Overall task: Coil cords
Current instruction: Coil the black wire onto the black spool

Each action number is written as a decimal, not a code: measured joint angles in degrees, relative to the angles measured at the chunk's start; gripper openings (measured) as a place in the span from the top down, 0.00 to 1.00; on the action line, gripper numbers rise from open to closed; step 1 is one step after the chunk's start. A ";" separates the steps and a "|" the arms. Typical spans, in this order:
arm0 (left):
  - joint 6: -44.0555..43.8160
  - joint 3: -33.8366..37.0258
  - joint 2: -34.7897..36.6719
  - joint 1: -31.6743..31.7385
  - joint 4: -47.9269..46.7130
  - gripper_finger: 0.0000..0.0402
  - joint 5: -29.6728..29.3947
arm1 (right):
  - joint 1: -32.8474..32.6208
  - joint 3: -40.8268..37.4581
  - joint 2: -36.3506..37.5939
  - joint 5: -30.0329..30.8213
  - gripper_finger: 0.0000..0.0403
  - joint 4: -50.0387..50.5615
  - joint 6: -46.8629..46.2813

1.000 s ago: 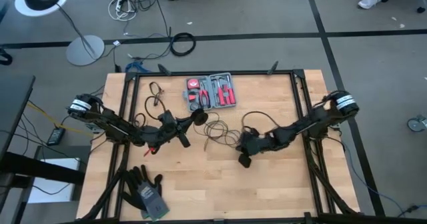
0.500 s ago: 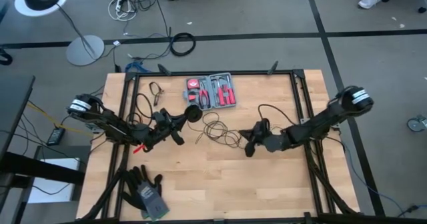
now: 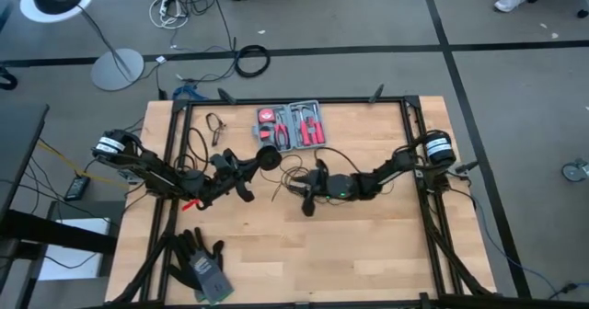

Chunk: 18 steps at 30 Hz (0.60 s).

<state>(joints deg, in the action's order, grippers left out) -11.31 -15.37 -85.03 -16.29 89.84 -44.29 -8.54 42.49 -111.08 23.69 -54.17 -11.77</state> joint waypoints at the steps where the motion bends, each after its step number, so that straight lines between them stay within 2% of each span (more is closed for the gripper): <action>1: 0.08 0.01 0.01 0.00 0.02 1.00 0.02 | 0.30 1.10 -0.40 0.06 0.67 -0.01 0.72; 5: 0.20 -0.01 0.04 -0.23 0.09 1.00 0.24 | 0.90 4.95 -1.24 -0.49 0.63 -0.11 3.36; 9: 0.22 -0.01 0.07 -0.24 0.11 1.00 0.24 | 1.32 7.44 -1.25 -5.92 0.63 4.00 4.87; 12: 0.52 -0.01 0.07 -0.23 0.12 1.00 0.24 | 1.32 8.16 -1.25 -7.73 0.63 6.25 3.94; 18: 0.57 -0.01 0.09 -0.24 0.13 1.00 0.24 | 1.32 8.18 -1.25 -8.12 0.63 8.89 2.46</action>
<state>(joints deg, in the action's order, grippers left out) -10.74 -15.38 -84.95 -16.53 89.97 -44.05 -7.22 50.68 -112.33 15.57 -45.28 -9.32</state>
